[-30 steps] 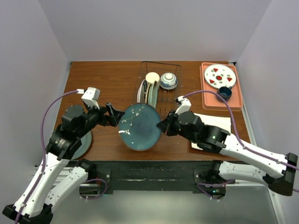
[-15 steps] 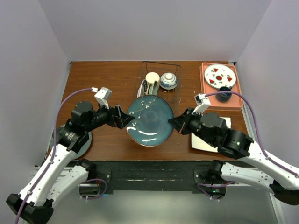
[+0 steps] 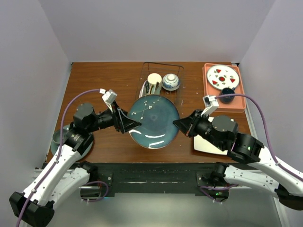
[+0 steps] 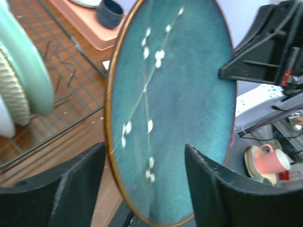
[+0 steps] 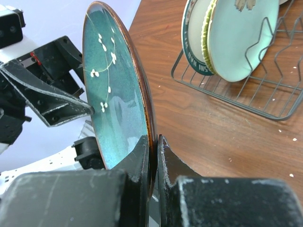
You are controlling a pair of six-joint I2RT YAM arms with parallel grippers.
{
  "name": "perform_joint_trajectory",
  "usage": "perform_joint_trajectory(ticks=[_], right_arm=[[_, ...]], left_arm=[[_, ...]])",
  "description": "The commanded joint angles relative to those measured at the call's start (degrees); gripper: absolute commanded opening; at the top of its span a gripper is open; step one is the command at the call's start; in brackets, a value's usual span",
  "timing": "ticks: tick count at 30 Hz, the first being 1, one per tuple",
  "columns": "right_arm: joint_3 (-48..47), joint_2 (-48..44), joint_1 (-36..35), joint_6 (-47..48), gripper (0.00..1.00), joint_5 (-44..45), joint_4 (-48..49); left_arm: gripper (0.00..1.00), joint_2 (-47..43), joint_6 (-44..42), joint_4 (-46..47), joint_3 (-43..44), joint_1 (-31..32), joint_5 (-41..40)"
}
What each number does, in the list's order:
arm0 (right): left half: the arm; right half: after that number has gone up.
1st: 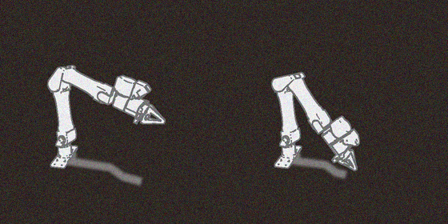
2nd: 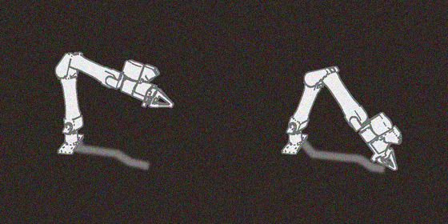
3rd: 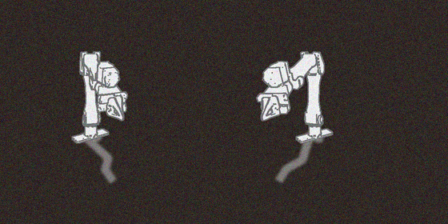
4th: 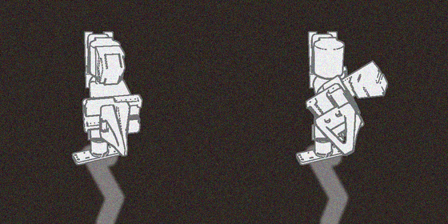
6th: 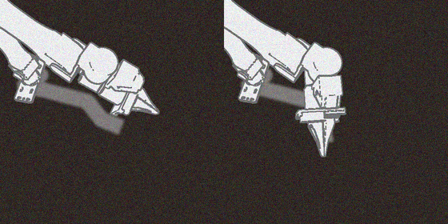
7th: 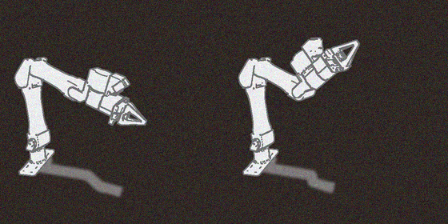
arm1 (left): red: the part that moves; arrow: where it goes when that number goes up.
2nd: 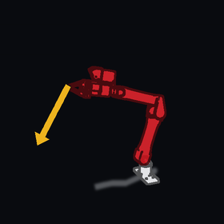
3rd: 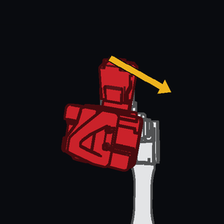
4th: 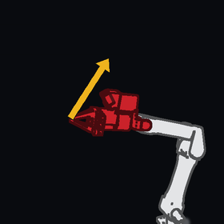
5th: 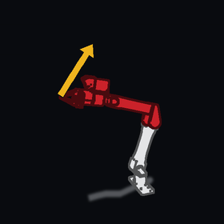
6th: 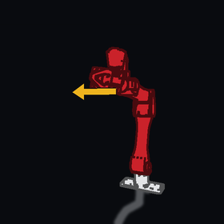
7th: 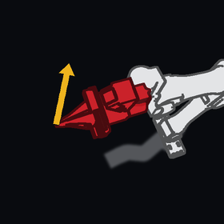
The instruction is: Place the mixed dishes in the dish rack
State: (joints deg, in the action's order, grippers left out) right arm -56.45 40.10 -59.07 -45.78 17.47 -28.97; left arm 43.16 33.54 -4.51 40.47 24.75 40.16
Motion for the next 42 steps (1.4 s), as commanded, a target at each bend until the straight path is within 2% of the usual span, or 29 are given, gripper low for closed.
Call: perform_joint_trajectory(ticks=[1, 2, 4, 7, 8, 10, 16, 18, 21, 22, 24, 27, 33, 42], right_arm=[[-2.7, -1.5, -0.1, -2.1, 0.00, -2.4, 14.6], [-2.4, -1.6, 0.0, -2.2, 0.00, -2.4, 14.8], [-2.2, -1.6, 0.0, -2.4, 0.00, -3.0, 15.2], [-2.0, -1.3, -0.1, -2.6, 0.00, -3.0, 14.6], [-2.0, -1.2, 0.0, -2.7, 0.00, -2.4, 14.4], [-1.9, -1.3, 0.0, -2.9, 0.00, -1.6, 13.2], [-1.4, -1.9, 0.0, -4.0, 0.00, 5.5, 6.9], [-1.6, -1.9, 0.0, -4.4, 0.08, 9.0, 4.5], [-1.7, -1.4, 0.0, -4.6, 0.46, 13.8, 0.4], [-2.0, -1.2, 0.0, -4.8, 0.66, 15.1, -2.2], [-2.4, -0.4, 0.0, -5.5, 0.85, 17.4, -4.2], [-3.0, 0.2, 0.0, -5.5, 0.95, 20.1, -6.8], [-3.3, 1.1, 0.0, -5.5, 0.97, 23.7, -8.6], [-5.1, 5.3, 0.0, -7.7, 0.97, 28.4, -13.2]], left_arm=[[0.63, -0.5, 3.5, 6.5, -0.3, -0.4, 4.9], [0.57, -0.5, 3.5, 6.9, -0.5, -0.4, 5.1], [0.52, -0.5, 3.6, 7.1, -0.5, -0.4, 5.4], [0.33, -0.4, 3.6, 7.3, -0.5, -0.4, 5.7], [0.18, -0.4, 3.8, 7.4, -0.5, -0.4, 5.8], [0.00, -0.4, 4.2, 7.2, -0.3, -0.4, 5.8], [0.00, -0.8, 4.2, 4.8, 1.1, -0.4, 2.6], [0.00, -1.3, 2.9, 2.3, 2.2, -0.4, 0.4], [0.00, -1.8, 0.9, -1.4, 5.0, -0.4, -4.5], [0.00, -1.8, 0.2, -3.8, 7.1, -0.4, -7.8], [0.00, -1.3, -1.6, -6.5, 9.3, -0.4, -13.1], [0.00, -0.2, -3.3, -9.8, 13.1, -0.4, -17.3], [0.00, 3.7, -5.2, -10.3, 18.7, -0.4, -22.6], [0.00, 15.8, -9.2, -11.7, 35.2, 1.4, -32.8]])
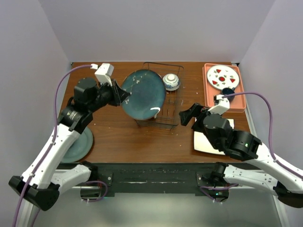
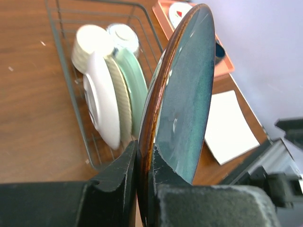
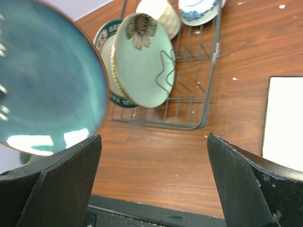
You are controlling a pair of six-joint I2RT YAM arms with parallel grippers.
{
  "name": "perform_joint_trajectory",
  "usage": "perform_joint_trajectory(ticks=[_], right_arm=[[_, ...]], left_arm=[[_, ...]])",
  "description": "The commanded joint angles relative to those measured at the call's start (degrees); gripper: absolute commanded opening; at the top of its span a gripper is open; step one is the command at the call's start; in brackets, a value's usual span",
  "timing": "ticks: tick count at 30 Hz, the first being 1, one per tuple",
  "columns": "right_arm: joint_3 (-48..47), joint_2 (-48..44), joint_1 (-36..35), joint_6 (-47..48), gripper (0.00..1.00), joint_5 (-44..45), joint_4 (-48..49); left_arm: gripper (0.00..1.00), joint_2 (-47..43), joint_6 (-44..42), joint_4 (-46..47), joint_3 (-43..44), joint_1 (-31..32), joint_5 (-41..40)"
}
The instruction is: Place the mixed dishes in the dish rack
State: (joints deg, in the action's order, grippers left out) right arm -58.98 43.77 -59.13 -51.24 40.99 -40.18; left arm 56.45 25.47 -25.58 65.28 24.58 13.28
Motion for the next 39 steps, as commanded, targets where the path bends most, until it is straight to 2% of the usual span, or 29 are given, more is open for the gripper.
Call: perform_joint_trajectory(ticks=[1, 4, 9, 29, 32, 33, 36, 39], right_arm=[[-2.4, 1.9, 0.1, -2.3, 0.97, 5.0, -2.0], [-2.3, 2.9, 0.1, -2.6, 0.97, 5.5, -2.0], [-2.6, 4.1, 0.1, -3.9, 0.97, 6.6, -3.0], [-2.5, 5.7, 0.8, -7.2, 0.97, 8.4, -6.8], [-1.9, 5.2, 0.9, -7.2, 0.97, 7.4, -5.8], [-1.7, 5.2, 1.0, -7.0, 0.97, 7.3, -5.1], [-1.6, 5.3, 1.4, -6.9, 0.97, 6.6, -4.6], [-1.2, 5.4, 1.7, -6.9, 0.97, 5.9, -4.6]], left_arm=[[0.00, 3.7, -1.5, 9.2, 11.6, 2.5, -7.5], [0.00, 8.6, -4.1, 7.0, 17.9, 8.7, -17.7], [0.00, 16.4, -4.1, 3.8, 25.2, 14.2, -27.3], [0.00, 33.1, -8.2, 1.5, 33.1, 27.2, -57.7], [0.00, 35.8, -7.1, 0.7, 34.4, 29.7, -64.6], [0.00, 36.9, -7.2, 0.4, 35.0, 30.8, -70.2], [0.00, 41.6, -5.8, -3.7, 38.6, 33.4, -78.6], [0.00, 43.7, -4.3, -5.3, 39.4, 33.7, -79.5]])
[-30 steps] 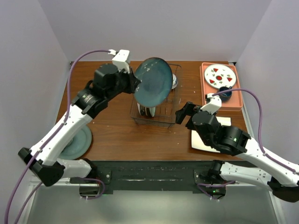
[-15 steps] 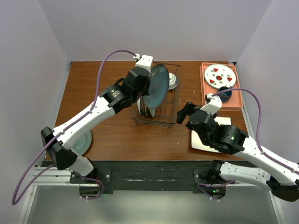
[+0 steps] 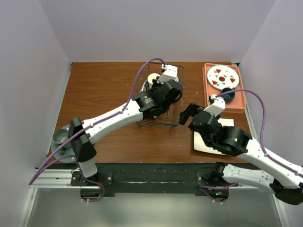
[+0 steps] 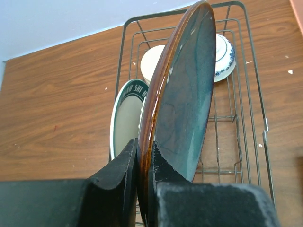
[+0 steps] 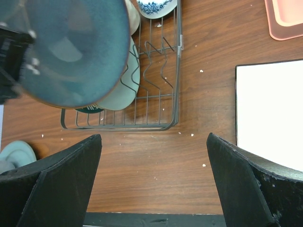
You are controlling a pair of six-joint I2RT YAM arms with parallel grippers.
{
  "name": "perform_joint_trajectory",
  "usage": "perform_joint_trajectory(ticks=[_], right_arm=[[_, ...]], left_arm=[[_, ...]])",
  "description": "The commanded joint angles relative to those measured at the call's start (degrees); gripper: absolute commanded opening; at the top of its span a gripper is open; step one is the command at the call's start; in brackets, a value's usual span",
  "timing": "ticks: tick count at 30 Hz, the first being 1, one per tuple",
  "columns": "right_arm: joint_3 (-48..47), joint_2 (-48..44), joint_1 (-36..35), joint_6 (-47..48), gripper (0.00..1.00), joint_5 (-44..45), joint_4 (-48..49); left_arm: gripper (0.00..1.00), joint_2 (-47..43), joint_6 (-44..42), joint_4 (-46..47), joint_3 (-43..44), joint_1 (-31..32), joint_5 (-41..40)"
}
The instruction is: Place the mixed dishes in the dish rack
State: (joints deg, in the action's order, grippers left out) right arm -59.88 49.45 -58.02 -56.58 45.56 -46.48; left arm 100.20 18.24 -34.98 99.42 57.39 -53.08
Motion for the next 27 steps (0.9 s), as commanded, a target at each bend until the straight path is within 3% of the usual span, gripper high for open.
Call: perform_joint_trajectory(ticks=[1, 11, 27], right_arm=[[-0.3, -0.4, 0.7, -1.6, 0.97, 1.1, 1.7], [0.5, -0.8, 1.5, -1.3, 0.97, -0.1, 2.3], [2.0, -4.7, 1.7, -2.0, 0.97, -0.2, 0.9]], left_arm=[[0.00, 0.2, 3.0, 4.2, 5.1, 0.9, -13.4], [0.00, 2.4, 5.6, 2.6, 2.8, 1.0, -16.6], [0.00, 7.8, 12.3, -3.6, 3.2, 1.1, -15.0]])
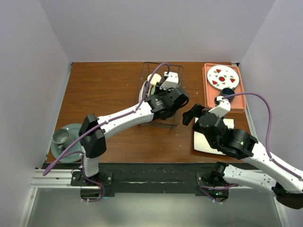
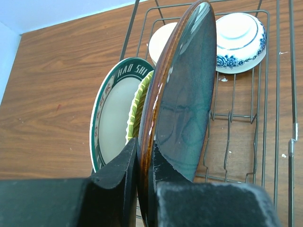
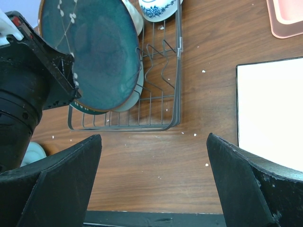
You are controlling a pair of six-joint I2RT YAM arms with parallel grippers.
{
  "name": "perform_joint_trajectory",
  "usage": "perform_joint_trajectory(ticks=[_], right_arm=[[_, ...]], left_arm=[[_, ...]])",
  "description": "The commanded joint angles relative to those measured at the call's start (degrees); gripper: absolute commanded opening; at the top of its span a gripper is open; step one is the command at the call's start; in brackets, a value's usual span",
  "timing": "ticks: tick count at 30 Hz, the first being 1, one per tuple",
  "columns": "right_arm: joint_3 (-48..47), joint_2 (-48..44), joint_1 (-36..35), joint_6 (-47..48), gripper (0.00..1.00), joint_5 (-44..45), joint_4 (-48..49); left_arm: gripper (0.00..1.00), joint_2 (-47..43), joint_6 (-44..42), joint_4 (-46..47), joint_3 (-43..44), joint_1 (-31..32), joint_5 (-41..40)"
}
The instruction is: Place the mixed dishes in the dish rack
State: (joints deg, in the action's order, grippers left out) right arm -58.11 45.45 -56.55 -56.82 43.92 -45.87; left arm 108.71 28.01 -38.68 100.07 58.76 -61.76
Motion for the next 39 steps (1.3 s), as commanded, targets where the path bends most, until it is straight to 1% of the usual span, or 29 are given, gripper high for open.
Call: perform_joint_trajectory(ticks=[1, 6, 8, 9, 18, 23, 27, 28, 30, 31, 33, 34, 37, 39], right_arm=[[0.3, -0.9, 0.2, -1.7, 0.97, 1.5, 0.2], [0.5, -1.7, 0.2, -2.1, 0.97, 1.8, -0.8], [0.7, -2.2, 0.1, -2.2, 0.97, 1.8, -1.1], [0.8, -2.6, 0.2, -2.2, 0.97, 2.0, -1.2], [0.9, -3.3, 0.1, -2.8, 0.97, 2.7, -2.3], [1.2, -3.4, 0.1, -2.9, 0.97, 2.6, -2.4], [1.2, -3.4, 0.3, -2.9, 0.97, 2.6, -2.4], [1.2, -3.4, 0.2, -3.0, 0.97, 2.6, -2.3], [1.2, -3.4, 0.1, -3.0, 0.97, 2.5, -2.3], [1.3, -3.6, 0.1, -3.0, 0.97, 2.5, -2.4], [1.3, -3.5, 0.2, -3.0, 0.97, 2.4, -2.3], [1.3, -3.6, 0.2, -3.0, 0.97, 2.3, -2.4], [1.2, -3.7, 0.2, -2.9, 0.97, 2.3, -2.4], [1.2, -3.9, 0.1, -3.0, 0.97, 2.2, -2.3]], left_arm=[[0.00, -0.5, 3.3, -0.2, 2.6, -0.3, -5.9], [0.00, 0.3, 4.3, -1.4, 2.0, -0.3, -4.1], [0.06, 0.5, 4.4, -1.2, 1.3, -0.2, -3.5], [0.08, 0.5, 4.5, -1.1, 1.1, -0.2, -3.5], [0.10, 1.4, 4.9, -1.0, -0.3, 0.4, -3.5], [0.17, 2.0, 6.1, -1.9, -1.1, 0.6, -3.7], [0.26, 2.6, 7.1, -2.6, -1.2, 0.8, -3.5], [0.30, 2.7, 7.1, -2.9, -1.2, 0.8, -3.5], [0.36, 2.7, 7.2, -3.1, -1.2, 0.9, -3.6], [0.41, 2.6, 7.1, -3.2, -1.1, 0.9, -3.7], [0.45, 2.3, 7.2, -3.3, -0.9, 0.9, -3.7], [0.50, 1.9, 7.1, -3.3, -0.9, 0.9, -4.0], [0.54, 0.9, 7.1, -3.3, -0.9, 0.9, -4.4], [0.55, 0.4, 7.1, -3.4, -0.8, 0.9, -4.4]])
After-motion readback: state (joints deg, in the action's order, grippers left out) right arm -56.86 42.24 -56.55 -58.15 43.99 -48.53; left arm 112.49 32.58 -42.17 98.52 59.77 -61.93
